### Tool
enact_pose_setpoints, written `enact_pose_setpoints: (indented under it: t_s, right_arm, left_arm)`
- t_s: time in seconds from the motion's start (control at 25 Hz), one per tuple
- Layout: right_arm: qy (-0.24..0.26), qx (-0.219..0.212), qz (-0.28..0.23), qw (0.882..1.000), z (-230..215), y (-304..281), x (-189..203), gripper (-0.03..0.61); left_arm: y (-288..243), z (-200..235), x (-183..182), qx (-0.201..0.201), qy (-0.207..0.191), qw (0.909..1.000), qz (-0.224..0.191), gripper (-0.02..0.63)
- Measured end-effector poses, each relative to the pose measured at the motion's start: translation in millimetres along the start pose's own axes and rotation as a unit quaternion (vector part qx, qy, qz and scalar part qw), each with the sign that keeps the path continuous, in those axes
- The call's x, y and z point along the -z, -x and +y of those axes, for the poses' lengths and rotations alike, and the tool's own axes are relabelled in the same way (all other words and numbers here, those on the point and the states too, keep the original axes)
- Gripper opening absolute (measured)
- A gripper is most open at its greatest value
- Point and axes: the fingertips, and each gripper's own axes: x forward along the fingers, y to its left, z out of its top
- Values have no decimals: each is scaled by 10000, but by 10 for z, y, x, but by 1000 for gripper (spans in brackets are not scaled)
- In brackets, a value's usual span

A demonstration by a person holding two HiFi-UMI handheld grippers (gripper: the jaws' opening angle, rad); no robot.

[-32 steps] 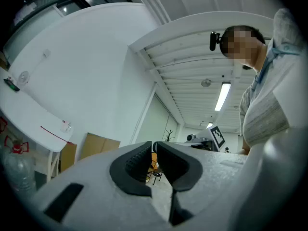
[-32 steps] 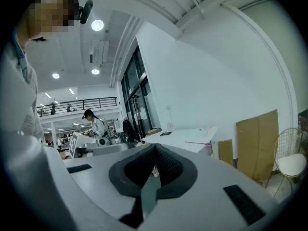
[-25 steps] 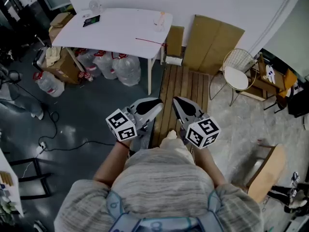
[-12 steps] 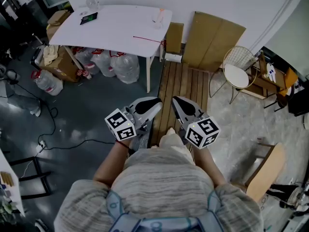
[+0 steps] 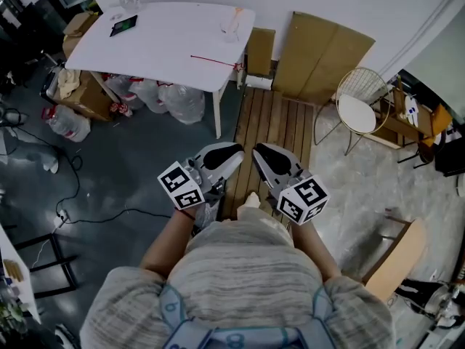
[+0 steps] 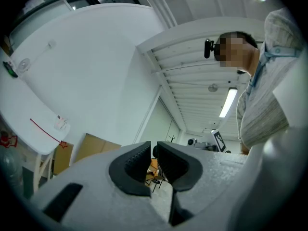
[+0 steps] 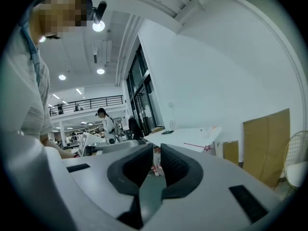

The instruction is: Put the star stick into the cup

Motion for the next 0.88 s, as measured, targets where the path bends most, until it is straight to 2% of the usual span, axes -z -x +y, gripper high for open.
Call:
enact_pose_setpoints:
  t_s: [0.4, 0.72, 0.88]
  right_arm:
    - [13, -479, -40, 9988, -772, -162, -394, 11]
    - [-367, -702, -164, 9967, -1156, -386, -441, 12]
    - [-273, -752, -144, 9967, -1339, -596, -496, 12]
  left_arm:
    - [-727, 541, -173, -245, -348, 9989, 170, 44]
    - [-980, 936, -196, -333, -263, 9989, 212, 44]
    - [-1085, 1224, -254, -311, -302, 9989, 196, 44]
